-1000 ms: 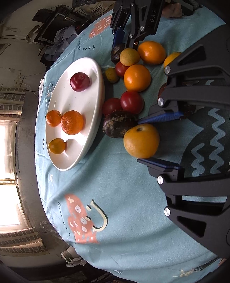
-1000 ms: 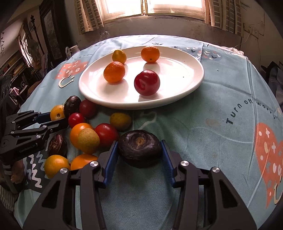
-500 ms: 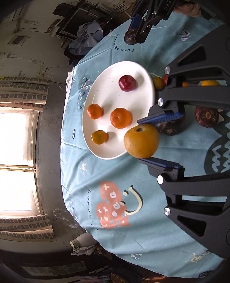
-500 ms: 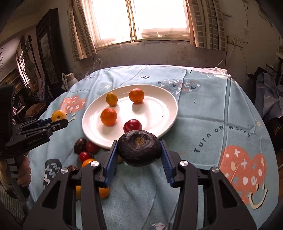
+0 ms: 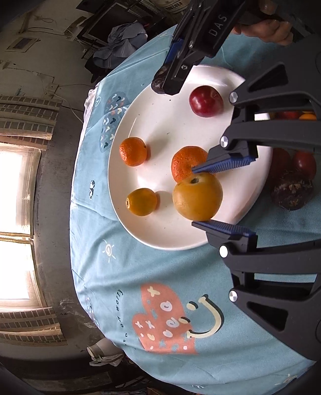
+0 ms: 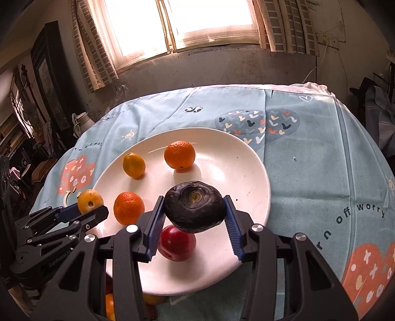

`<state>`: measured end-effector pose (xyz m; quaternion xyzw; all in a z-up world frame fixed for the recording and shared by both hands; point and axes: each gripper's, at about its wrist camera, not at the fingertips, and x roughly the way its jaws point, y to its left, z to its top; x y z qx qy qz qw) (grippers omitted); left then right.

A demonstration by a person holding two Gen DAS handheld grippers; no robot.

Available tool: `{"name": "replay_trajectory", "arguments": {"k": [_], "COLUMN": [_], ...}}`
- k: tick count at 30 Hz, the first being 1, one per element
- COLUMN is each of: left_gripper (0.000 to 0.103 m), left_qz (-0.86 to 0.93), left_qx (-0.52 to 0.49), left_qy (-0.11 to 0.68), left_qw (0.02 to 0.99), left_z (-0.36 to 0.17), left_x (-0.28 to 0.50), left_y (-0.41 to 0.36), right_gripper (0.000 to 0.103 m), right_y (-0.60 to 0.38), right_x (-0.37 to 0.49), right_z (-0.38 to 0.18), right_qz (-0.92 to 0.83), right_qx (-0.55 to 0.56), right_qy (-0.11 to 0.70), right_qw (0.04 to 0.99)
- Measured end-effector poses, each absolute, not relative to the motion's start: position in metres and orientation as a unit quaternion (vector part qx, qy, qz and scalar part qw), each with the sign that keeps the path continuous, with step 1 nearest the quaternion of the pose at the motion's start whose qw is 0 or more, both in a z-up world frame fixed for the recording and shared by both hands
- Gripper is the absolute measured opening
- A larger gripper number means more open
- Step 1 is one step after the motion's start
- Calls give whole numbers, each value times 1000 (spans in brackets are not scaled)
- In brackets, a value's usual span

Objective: Organize fruits
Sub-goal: 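Set the lemon and dark purple fruit on the plate, opening both tools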

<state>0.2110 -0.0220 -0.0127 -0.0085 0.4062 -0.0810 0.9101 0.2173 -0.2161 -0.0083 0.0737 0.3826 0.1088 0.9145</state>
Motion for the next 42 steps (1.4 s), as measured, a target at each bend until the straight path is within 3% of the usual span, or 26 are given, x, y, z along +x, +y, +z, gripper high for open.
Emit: {"name": "replay_trajectory", "arguments": {"k": [2, 5, 7, 20, 23, 33, 42], "left_gripper": [40, 55, 61, 62, 75, 76, 76], "left_qz": [-80, -73, -65, -40, -29, -67, -75], "left_qx": [-5, 11, 22, 14, 27, 45, 65], "left_qy": [407, 393, 383, 338, 326, 381, 398], "left_qw": [910, 916, 921, 940, 944, 921, 912], "left_z": [-17, -17, -14, 15, 13, -18, -31], "left_x": [212, 209, 205, 141, 112, 44, 49], "left_y": [-21, -24, -26, -5, -2, 6, -4], "right_gripper": [50, 65, 65, 66, 66, 66, 66], "right_y": [-217, -219, -221, -216, -212, -202, -202], "right_x": [219, 214, 209, 125, 95, 38, 37], "right_z": [-13, -9, -3, 45, 42, -10, -15], "right_qz": [107, 107, 110, 143, 153, 164, 155], "right_qx": [72, 74, 78, 87, 87, 51, 43], "right_qy": [385, 371, 361, 315, 309, 369, 377], "right_qw": [914, 919, 923, 934, 935, 913, 912]}}
